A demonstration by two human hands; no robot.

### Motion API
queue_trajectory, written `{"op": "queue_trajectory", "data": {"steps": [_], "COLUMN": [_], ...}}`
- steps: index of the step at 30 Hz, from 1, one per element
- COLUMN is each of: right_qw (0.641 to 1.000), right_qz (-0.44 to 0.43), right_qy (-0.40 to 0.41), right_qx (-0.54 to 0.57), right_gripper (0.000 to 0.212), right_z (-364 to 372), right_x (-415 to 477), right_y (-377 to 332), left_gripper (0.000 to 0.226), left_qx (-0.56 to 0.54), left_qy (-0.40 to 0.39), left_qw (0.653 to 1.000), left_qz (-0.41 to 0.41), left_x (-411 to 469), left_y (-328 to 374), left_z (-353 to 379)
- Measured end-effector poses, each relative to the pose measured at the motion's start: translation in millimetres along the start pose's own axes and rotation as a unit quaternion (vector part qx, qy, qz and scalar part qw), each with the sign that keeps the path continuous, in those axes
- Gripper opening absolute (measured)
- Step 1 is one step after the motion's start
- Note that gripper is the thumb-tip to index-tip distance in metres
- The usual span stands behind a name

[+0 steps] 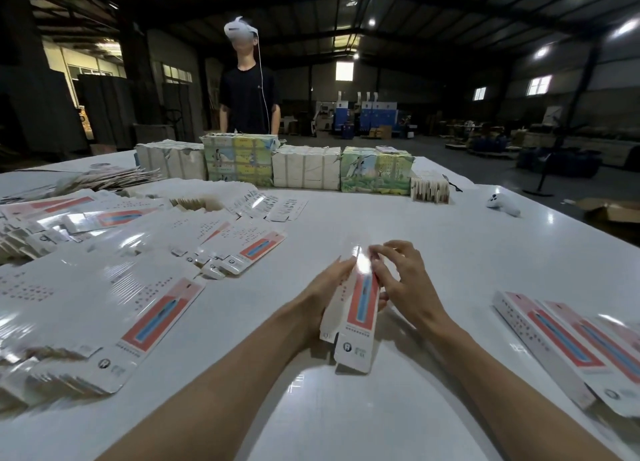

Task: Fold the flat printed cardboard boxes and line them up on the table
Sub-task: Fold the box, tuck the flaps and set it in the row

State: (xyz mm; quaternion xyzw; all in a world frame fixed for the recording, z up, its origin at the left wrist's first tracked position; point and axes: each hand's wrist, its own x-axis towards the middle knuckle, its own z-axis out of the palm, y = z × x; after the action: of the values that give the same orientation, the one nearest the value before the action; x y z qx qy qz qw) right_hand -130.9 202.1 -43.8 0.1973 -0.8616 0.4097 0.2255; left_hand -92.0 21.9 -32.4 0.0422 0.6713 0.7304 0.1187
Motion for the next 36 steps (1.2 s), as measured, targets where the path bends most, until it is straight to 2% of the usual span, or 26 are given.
{"op": "queue_trajectory", "data": {"steps": [5,10,14,20,25,28,31,34,36], "right_qw": [1.0,0.999,0.999,0.986,0.972,0.973,0.965,0.944,0.917], "right_qz": [-0.028,-0.011,-0.023,0.048,0.071,0.053,0.07,0.088,0.103], "right_qy": [0.009,-0.037,-0.027,-0.041,-0.084,-0.078,-0.089,-0.099,-0.093], "right_qx": [-0.01,-0.029,-0.017,0.155,0.206,0.21,0.237,0.302,0.373], "right_gripper": [0.028,0.039,0.033,0.013,0.032,0.032,0.032,0.035,0.039], "right_z": [1,-1,-6,-16,-25,-29,-31,-33,-31], "right_x": [3,1,1,6,6,5,7,9,10], "right_y": [-5,-5,-7,-17,-24,-27,-24,-21,-21], "left_gripper": [0.058,0.06,0.06,0.063,0.072,0.073,0.069,0.073,0.073], "left_qx": [-0.03,-0.053,-0.041,-0.067,-0.064,-0.074,-0.055,-0.061,-0.075], "left_qy": [0.005,0.013,0.007,-0.043,-0.111,-0.141,-0.148,-0.146,-0.137], "left_qw": [0.999,0.998,0.999,0.997,0.992,0.987,0.987,0.987,0.986], "left_qz": [0.01,-0.003,-0.013,0.001,-0.012,-0.022,0.004,-0.021,-0.048], "left_x": [-2,-2,-1,-1,2,3,6,8,9], "left_y": [1,-2,-4,-3,-5,-5,-5,-4,-2], "left_z": [-2,1,-3,-3,-9,-10,-11,-8,1]}}
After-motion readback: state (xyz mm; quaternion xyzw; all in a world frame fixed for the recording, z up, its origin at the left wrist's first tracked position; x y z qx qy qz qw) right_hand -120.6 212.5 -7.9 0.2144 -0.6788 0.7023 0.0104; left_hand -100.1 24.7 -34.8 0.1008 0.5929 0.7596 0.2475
